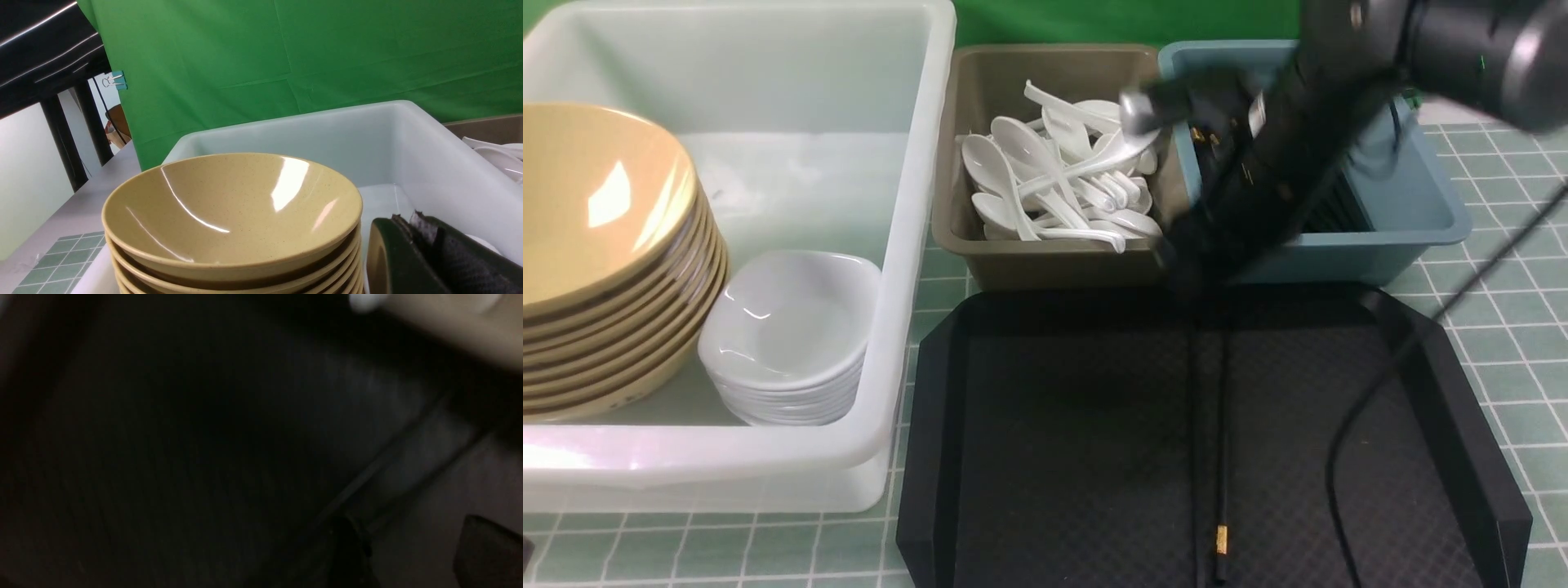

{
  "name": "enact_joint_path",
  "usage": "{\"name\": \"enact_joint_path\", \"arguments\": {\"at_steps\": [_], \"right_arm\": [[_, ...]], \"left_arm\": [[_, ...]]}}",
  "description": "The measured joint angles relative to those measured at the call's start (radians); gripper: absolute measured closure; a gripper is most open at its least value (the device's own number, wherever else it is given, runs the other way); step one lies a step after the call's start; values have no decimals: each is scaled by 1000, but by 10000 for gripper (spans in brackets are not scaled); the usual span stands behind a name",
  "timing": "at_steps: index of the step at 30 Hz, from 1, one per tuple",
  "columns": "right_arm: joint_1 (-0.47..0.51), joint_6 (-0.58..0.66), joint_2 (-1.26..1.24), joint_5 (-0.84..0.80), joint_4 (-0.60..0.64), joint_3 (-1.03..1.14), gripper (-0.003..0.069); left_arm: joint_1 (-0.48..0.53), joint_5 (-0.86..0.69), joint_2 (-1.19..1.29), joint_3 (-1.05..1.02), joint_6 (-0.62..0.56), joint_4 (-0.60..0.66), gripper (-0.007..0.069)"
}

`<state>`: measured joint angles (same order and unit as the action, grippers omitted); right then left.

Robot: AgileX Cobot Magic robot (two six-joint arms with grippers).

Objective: On blue table put chopsticks spoon bowls plates into blue grey white boxes.
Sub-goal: 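Grasp the chopsticks with the right gripper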

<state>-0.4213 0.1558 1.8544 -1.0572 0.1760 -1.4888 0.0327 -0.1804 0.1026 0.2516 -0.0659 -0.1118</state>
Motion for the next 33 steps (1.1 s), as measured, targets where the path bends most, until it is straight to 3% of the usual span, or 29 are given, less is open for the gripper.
{"name": "enact_joint_path", "arguments": {"at_steps": [3, 8, 15, 20, 27, 29, 33], "right_arm": [[0, -5, -59, 53, 0, 136, 269], [-2, -70, -159, 291, 7, 419, 269], [-50, -130, -123, 485, 14, 477, 270], [-56, -133, -85, 516, 14, 477, 299], [-58, -102, -72, 474, -63, 476, 547], [-58, -85, -72, 456, -75, 475, 587], [-58, -38, -79, 402, -108, 474, 592]], "left_arm": [[0, 0, 0, 0, 0, 0, 622], [0, 0, 0, 0, 0, 0, 622], [0, 0, 0, 0, 0, 0, 622], [0, 0, 0, 0, 0, 0, 622], [0, 0, 0, 0, 0, 0, 622], [0, 0, 0, 0, 0, 0, 622], [0, 0, 0, 0, 0, 0, 622]]}}
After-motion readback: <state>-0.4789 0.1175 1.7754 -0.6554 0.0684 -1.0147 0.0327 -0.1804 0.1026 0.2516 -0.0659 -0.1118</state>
